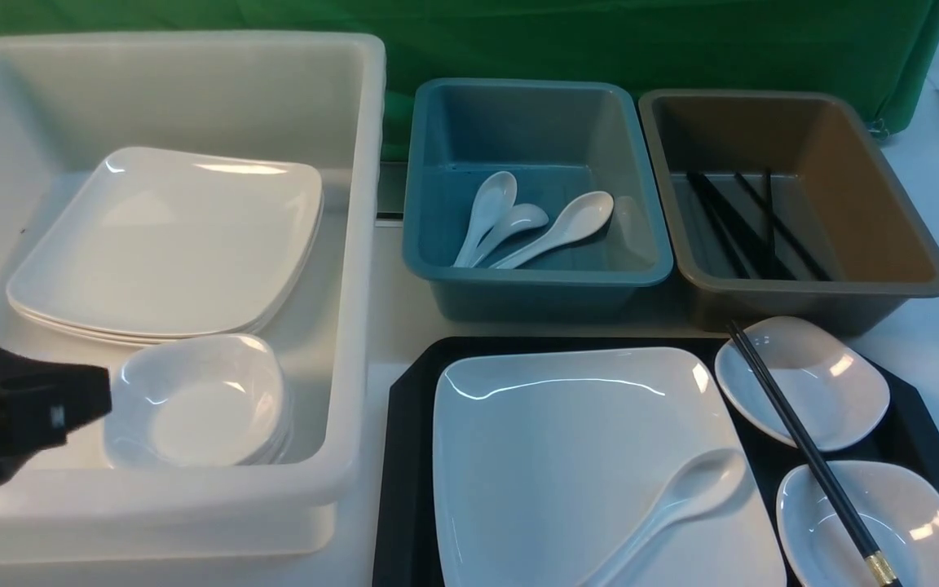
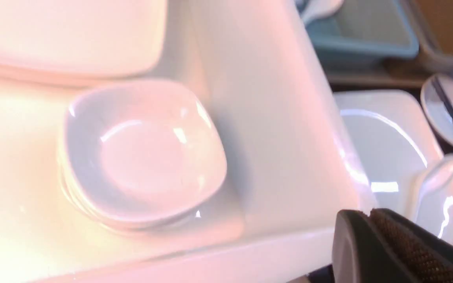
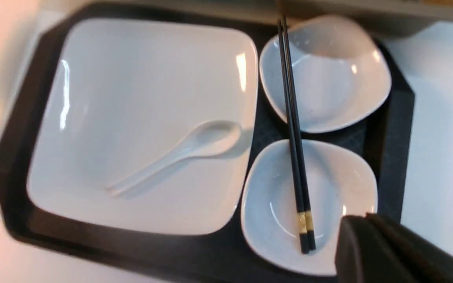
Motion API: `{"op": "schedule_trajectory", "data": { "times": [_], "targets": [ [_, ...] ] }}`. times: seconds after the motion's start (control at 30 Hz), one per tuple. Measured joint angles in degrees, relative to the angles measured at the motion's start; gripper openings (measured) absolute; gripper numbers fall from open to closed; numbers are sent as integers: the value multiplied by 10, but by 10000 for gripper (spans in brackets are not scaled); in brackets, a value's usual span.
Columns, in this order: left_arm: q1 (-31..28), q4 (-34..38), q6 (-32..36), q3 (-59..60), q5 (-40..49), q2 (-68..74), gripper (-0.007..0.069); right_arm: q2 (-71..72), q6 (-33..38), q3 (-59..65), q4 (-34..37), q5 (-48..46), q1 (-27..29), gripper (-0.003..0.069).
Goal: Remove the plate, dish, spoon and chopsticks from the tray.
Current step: Use the right arm to grab a pair of chopsticks from the plate
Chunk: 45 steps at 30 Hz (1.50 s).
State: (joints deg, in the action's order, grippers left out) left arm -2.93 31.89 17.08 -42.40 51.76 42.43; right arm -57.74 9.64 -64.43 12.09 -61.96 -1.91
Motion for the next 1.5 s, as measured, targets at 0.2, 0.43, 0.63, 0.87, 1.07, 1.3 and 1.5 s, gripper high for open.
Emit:
{"op": "schedule_trajectory", "data": {
  "times": [0.2,0.43,0.63,0.87,1.07,1.3,1.5],
  "targets": [
    [0,-13,12,-1,4,22,17,-162,38,0,-6,99,-32,141],
    [0,-20,12,-2,18,22,17,-312,27,0,-56,223,-79,402],
    [0,-21,12,-2,22,22,17,-409,18,-1,-67,259,-86,483],
    [0,-21,17,-2,14,22,17,-450,5,-1,-67,268,-86,484],
    [0,-21,21,-2,4,22,17,-458,3,-3,-66,264,-86,189],
    [0,-21,23,-2,-1,22,17,-453,3,-3,-65,241,-86,58],
    [0,-21,26,-2,-10,22,17,-378,9,-3,-45,191,-86,58]
  ]
}}
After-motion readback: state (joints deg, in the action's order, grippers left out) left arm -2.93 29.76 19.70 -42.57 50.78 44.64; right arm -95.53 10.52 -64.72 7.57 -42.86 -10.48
